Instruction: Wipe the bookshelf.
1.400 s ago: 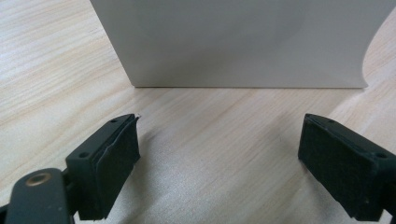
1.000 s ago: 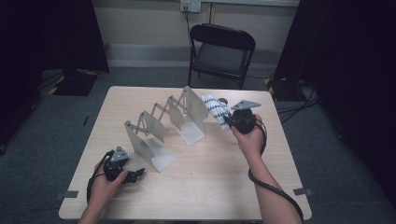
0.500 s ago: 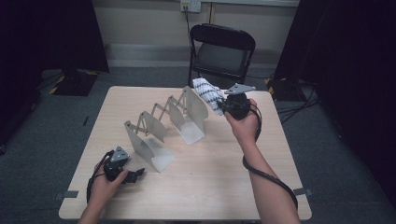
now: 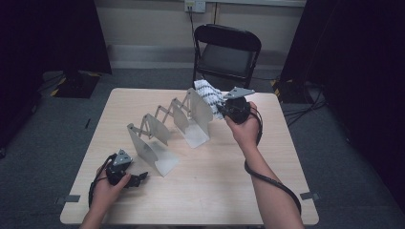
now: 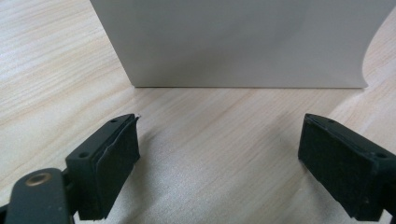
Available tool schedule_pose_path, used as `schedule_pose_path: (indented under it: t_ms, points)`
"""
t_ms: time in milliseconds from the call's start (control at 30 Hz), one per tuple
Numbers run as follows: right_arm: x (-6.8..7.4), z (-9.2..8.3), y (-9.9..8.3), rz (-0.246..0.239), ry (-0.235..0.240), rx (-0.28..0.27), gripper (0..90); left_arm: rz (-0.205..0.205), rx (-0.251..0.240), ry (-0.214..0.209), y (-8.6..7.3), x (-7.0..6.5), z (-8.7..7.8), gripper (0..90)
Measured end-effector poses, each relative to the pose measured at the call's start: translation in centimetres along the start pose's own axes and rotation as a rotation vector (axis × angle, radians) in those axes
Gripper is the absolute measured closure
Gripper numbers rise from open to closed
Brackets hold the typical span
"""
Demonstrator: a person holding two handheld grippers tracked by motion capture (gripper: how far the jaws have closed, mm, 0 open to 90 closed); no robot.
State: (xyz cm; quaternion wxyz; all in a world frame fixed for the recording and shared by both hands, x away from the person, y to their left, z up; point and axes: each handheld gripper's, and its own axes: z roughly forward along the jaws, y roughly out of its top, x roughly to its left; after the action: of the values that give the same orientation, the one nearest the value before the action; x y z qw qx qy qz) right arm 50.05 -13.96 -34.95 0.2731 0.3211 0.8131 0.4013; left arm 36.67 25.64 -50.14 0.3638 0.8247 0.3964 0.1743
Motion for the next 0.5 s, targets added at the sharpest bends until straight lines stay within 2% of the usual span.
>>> schedule_pose_path:
  t_ms: [200, 500]
  points:
    - [-0.1, 1.2, -0.9, 0.006, 0.01, 0.021, 80.8, 0.0, 0.0, 0.0, 0.0, 0.0, 0.0, 12.1]
    - [0.3, 3.9, -3.1, 0.016, 0.039, 0.051, 80.8, 0.0, 0.001, -0.001, 0.0, 0.0, 0.0, 12.1]
